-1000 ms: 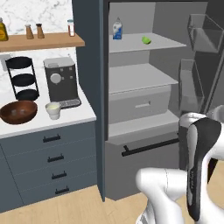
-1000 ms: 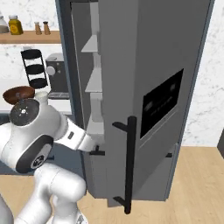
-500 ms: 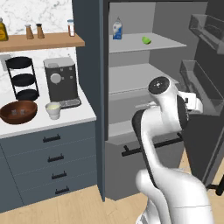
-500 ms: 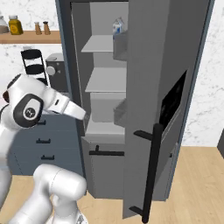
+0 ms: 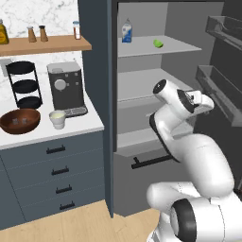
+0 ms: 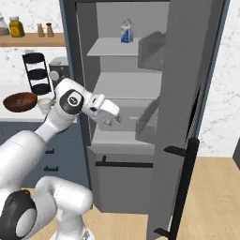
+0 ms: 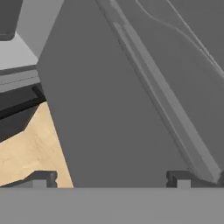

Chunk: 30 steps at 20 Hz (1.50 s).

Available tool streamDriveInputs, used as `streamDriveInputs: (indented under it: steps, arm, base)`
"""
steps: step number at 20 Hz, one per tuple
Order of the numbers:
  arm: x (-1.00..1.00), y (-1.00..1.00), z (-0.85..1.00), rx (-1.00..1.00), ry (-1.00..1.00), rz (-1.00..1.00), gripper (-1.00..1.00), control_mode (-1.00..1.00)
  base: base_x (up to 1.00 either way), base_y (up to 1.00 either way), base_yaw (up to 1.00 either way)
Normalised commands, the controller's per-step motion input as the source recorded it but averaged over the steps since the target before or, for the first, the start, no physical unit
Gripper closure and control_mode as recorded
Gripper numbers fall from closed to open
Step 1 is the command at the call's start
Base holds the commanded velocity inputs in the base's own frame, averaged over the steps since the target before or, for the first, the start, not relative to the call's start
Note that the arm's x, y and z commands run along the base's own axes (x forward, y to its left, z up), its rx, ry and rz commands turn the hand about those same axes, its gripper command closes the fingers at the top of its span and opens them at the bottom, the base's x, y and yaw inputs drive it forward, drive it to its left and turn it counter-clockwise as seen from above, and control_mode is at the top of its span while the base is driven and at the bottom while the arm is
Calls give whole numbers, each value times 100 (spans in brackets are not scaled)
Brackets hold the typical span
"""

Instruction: Grab a lemon wedge from the fridge and one ice cube from the ice bowl, and put them in the glass of lemonade.

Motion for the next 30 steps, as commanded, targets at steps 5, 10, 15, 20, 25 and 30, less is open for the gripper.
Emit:
streamDriveInputs:
  steps: [5,10,15,20,25,30]
  arm:
    - [58,-99,-19,0,8,-7,-100,-100]
    - [11,-68,0,0,-3,-2,-100,-100]
    - [1,-84,-16,0,-4,0,-100,-100]
    - [12,-100,-36,0,-1,0,-100,-100]
    - [-11,-62,8,1,-8,0,-100,-100]
    - [-64,52,73,0,-20,2,-100,-100]
  base:
    - [0,0,0]
    - [0,0,0]
    - [0,0,0]
    - [0,0,0]
    - [0,0,0]
    - [0,0,0]
